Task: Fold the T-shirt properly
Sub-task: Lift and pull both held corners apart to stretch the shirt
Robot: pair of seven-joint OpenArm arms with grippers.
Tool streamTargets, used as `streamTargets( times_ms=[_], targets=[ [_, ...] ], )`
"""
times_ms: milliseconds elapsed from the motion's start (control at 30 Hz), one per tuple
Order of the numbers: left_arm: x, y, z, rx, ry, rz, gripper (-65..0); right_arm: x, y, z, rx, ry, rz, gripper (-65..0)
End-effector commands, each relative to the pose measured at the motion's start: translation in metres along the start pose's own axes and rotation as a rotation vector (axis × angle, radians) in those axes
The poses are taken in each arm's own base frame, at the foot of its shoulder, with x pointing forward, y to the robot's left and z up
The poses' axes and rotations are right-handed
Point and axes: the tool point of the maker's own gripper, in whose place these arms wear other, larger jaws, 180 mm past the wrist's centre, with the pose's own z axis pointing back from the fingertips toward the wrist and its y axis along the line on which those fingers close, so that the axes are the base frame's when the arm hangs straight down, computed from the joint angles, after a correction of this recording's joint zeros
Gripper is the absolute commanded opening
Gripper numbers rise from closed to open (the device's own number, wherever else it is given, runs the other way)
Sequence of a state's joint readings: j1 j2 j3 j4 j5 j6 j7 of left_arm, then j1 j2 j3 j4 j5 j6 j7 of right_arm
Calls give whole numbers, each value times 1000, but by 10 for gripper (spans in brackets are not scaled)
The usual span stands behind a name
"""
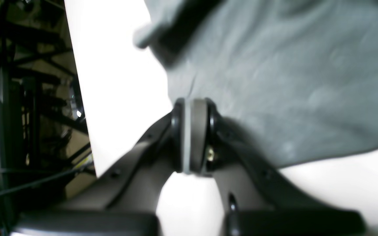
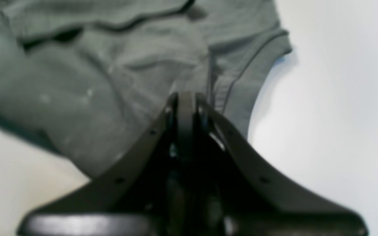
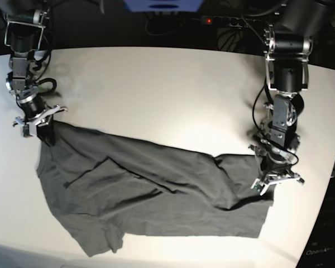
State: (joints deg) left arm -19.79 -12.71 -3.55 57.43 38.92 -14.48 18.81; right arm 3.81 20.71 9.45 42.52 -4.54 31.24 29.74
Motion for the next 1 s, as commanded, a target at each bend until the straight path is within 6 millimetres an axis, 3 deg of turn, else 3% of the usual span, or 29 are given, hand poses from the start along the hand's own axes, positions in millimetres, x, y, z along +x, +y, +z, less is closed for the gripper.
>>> streamTargets(
  times_ms=[0,200,400,500,600,733,967],
  targets=[
    [21,25,0,59,-54,6,-614,13,-13,1,-17,-23,34,-635],
    [2,23,1,53,-19,-12,-614,44,-19,4,-9,-72,121,-635],
    [-19,-5,-3,-9,30,-43,-614,86,-36,15,-70,-167,175,-634],
    [-33,-22,-4,-48,59,-58,-614,95,-44,22,-101,-134,210,-634],
    [-39,-26,-5,-57,74,-60,-614,103,-31,25,-82,-121,233,-634],
    [-41,-27,-4,-59,80,-61,-614,111,5,23,22,-92,181,-634],
    [-74,-44,6,-73,141,-165,-614,116,-1,20,-80,86,136,-634]
  ],
)
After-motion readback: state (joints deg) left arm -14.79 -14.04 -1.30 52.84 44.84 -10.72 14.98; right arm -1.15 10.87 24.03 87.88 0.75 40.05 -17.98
